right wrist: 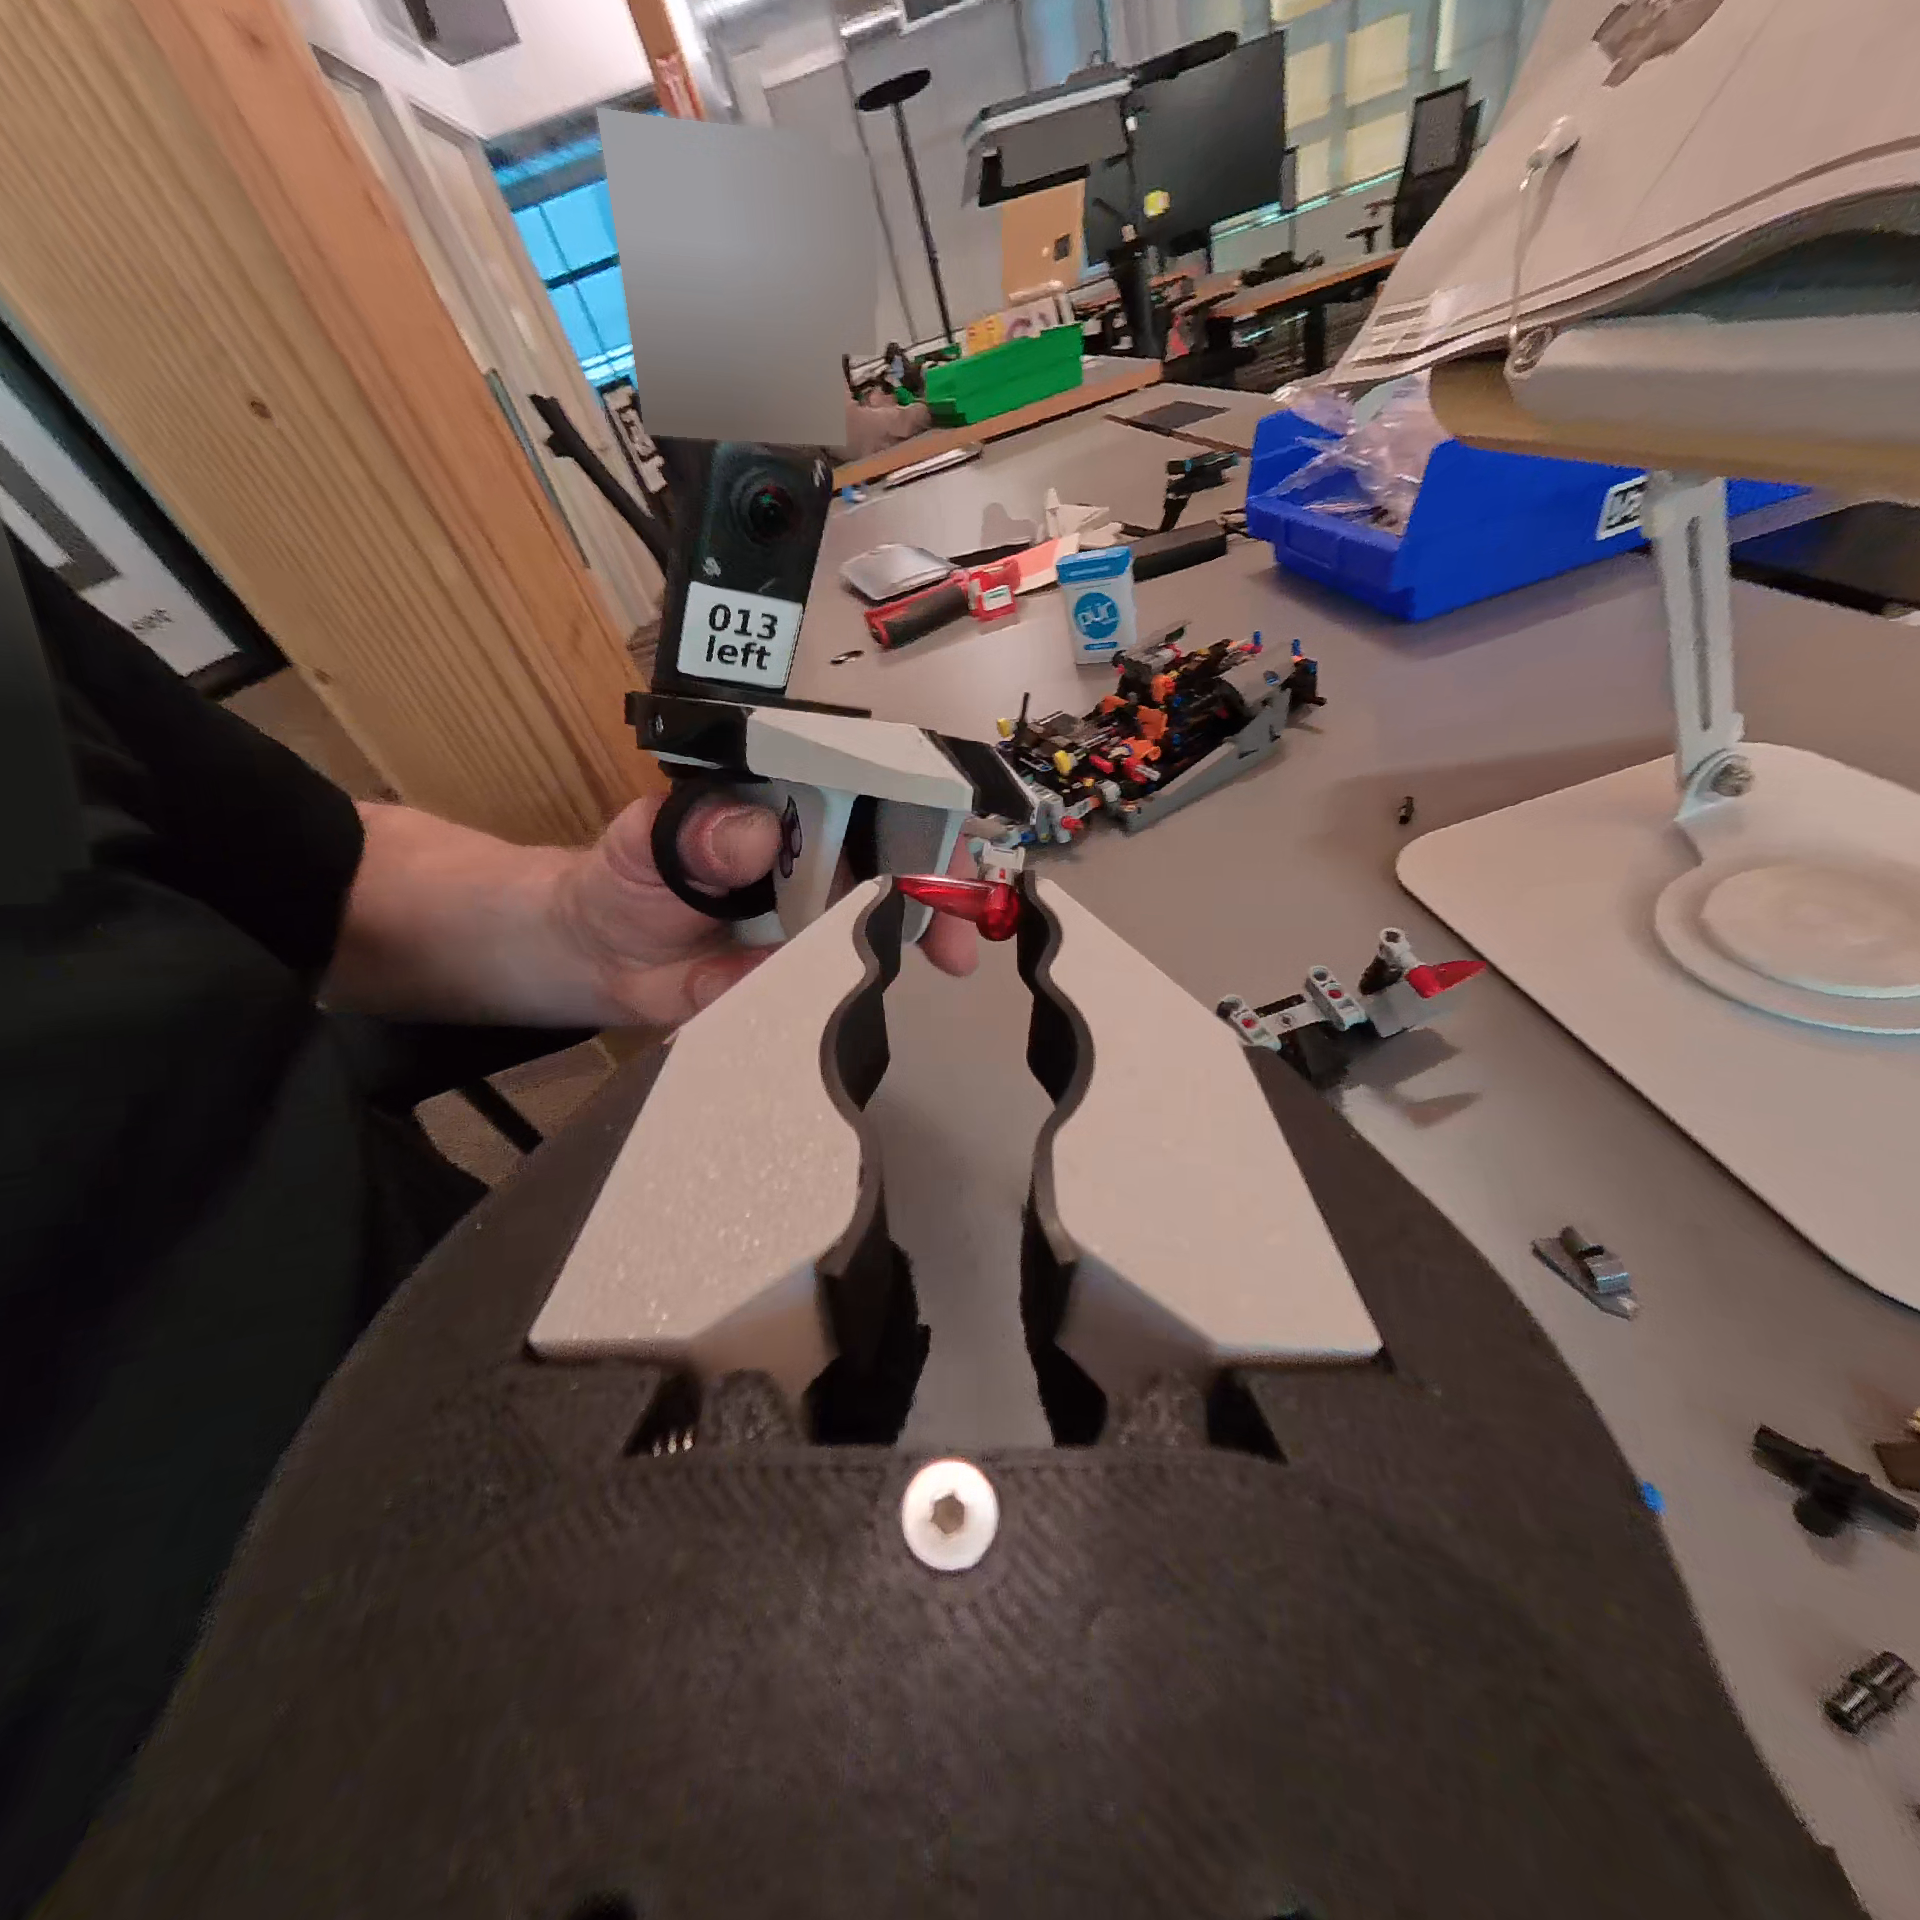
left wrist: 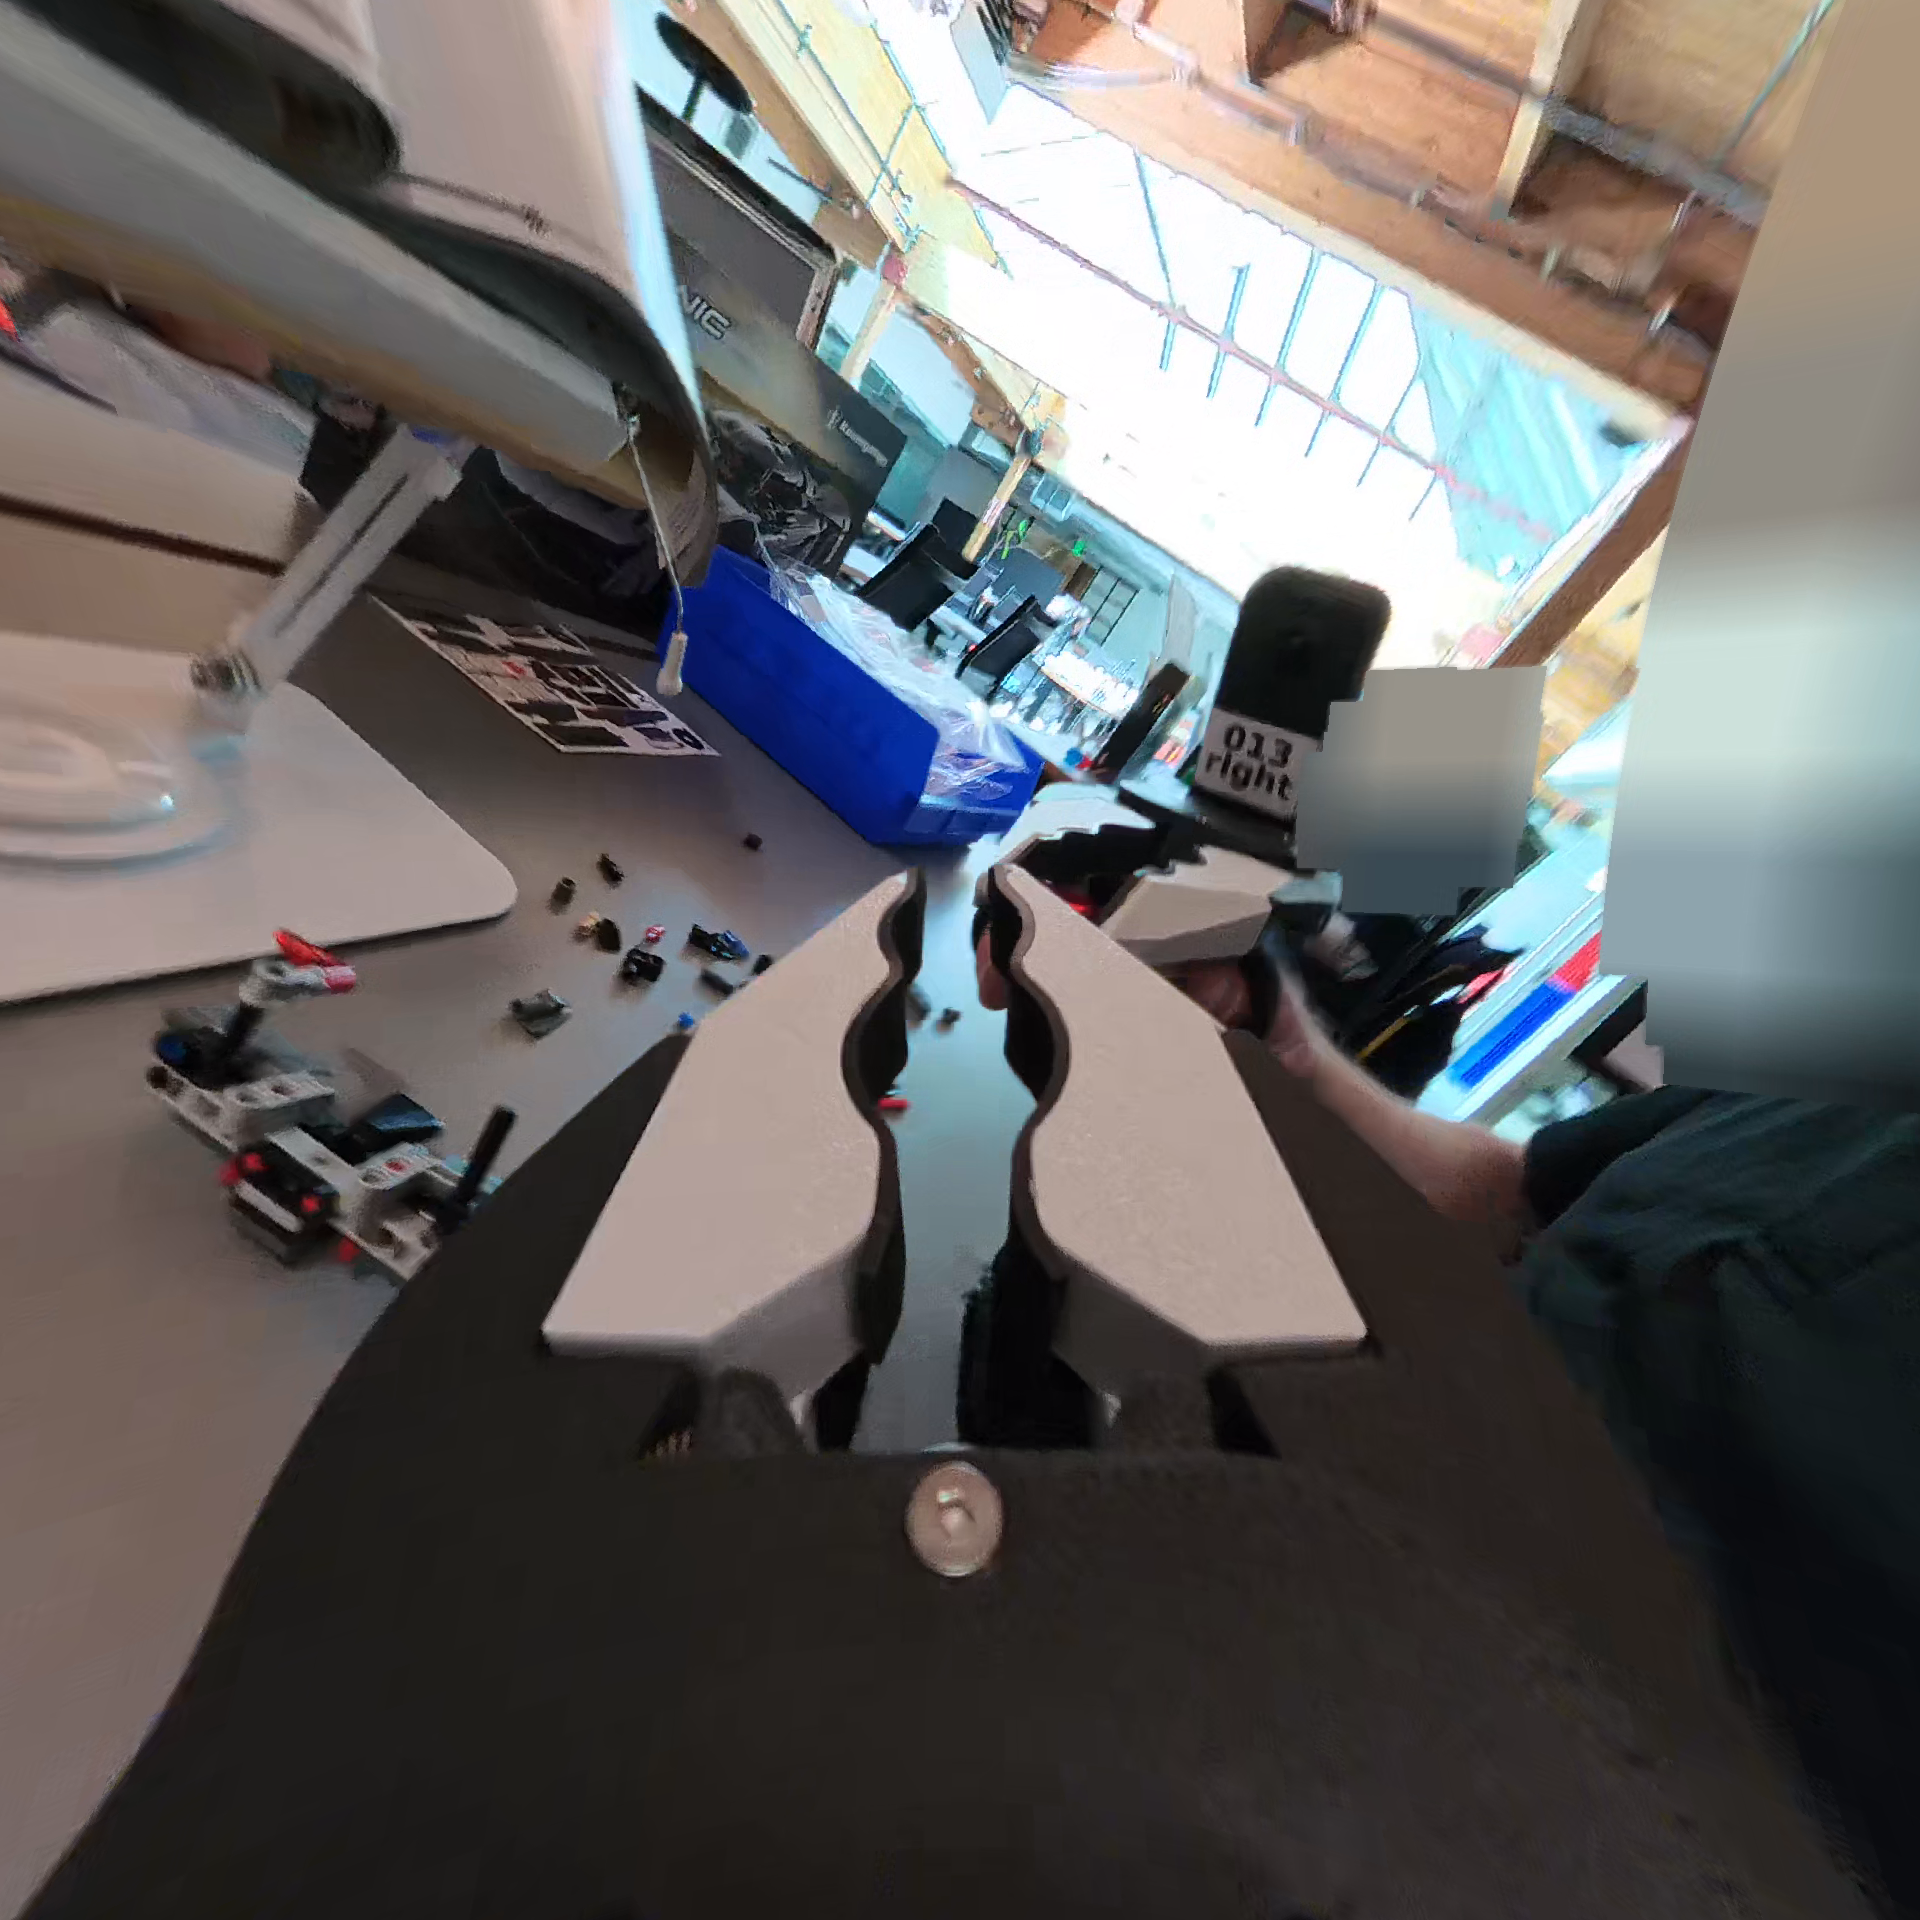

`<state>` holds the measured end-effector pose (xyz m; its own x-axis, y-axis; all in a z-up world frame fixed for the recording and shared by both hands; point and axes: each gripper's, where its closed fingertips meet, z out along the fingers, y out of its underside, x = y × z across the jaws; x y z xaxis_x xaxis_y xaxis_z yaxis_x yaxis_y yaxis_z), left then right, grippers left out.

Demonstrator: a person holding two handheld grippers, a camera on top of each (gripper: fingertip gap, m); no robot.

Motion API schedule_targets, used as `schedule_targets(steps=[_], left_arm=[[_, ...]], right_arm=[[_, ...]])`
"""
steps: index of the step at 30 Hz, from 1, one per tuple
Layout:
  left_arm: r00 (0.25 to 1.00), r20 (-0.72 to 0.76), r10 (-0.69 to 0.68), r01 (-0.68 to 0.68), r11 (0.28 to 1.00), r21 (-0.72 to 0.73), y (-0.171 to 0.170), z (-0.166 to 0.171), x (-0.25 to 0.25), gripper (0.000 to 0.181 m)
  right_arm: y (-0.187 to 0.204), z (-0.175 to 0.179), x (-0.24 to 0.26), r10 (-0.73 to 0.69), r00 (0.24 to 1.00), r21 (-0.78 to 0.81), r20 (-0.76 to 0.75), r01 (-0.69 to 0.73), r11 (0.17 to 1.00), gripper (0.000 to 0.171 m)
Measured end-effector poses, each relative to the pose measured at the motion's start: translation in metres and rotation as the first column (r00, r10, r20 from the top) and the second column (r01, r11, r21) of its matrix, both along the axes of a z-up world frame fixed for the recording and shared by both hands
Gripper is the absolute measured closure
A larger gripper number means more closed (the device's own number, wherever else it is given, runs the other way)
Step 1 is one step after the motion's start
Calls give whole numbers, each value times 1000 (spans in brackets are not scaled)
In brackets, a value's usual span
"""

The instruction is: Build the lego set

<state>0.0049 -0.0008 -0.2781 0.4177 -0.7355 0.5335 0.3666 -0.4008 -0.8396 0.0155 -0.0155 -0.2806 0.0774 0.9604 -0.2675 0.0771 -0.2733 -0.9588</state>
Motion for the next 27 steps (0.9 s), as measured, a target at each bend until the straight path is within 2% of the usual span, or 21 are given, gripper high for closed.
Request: schedule_targets(steps=[5, 10, 17, 27], left_arm=[[966, -254, 45, 17, 972, 236, -7, 1, 5, 169], [926, -372, 60, 67, 945, 319, -14, -2, 10, 165], [921, -390, 6, 117, 950, 291, -21, -10, 16, 165], [918, -397, 7, 123, 946, 301, -22, -11, 17, 167]], right_arm=[[-6, 3, 4, 91, 995, -38, -46, -93, 995, 151], [-9, 1, 6, 136, 989, -39, -59, -138, 990, 152], [-18, -5, 4, 172, 985, 32, -29, -171, 985, 152], [-18, -5, 5, 186, 981, 9, -52, -186, 983, 152]])
